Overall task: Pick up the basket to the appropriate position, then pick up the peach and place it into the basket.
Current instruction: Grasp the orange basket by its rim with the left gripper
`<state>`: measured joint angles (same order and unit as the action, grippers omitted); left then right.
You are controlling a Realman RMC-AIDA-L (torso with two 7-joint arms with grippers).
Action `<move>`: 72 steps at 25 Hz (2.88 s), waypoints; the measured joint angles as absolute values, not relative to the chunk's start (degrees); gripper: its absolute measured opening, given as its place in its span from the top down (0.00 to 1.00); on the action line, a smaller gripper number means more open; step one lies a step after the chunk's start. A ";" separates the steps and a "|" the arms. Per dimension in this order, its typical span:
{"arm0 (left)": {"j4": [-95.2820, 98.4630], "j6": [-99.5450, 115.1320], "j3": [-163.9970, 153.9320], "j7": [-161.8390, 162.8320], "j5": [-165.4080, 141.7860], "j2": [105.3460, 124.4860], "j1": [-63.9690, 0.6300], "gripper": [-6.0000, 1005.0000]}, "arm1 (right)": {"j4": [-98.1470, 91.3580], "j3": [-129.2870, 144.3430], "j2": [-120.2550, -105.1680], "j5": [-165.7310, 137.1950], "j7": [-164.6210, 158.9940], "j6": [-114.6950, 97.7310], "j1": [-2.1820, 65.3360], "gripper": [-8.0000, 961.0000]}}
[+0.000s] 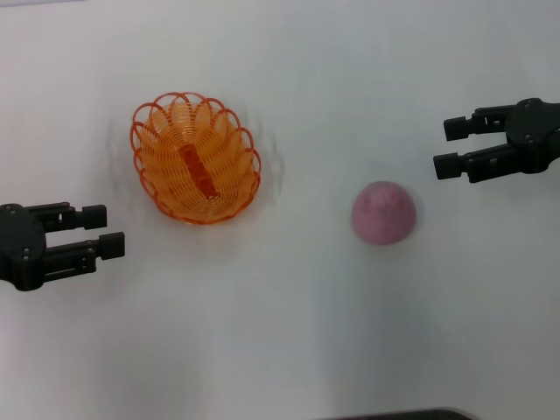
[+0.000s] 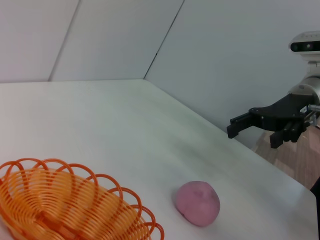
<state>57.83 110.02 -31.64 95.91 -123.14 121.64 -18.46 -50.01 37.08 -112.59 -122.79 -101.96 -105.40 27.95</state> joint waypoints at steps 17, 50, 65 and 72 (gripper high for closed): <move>57.83 110.04 -31.64 95.89 -123.13 121.55 -18.46 0.44 | -50.00 37.09 -112.76 -123.49 -102.04 -105.29 28.25 0.02; 55.37 72.18 -48.20 106.65 -115.68 122.58 -36.82 0.50 | -49.92 37.09 -113.47 -123.48 -101.65 -104.11 28.59 0.02; 53.22 72.95 -58.52 138.91 -158.98 119.67 -55.79 0.53 | -49.92 38.16 -113.73 -123.49 -101.44 -103.36 28.82 0.03; 44.10 69.40 -58.64 137.26 -162.71 119.69 -60.39 0.54 | -49.92 39.30 -114.18 -123.48 -101.49 -103.32 28.98 0.03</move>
<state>44.10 69.40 -58.64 137.26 -162.71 119.69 -60.39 -49.92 39.30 -114.18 -123.48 -101.50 -103.32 28.98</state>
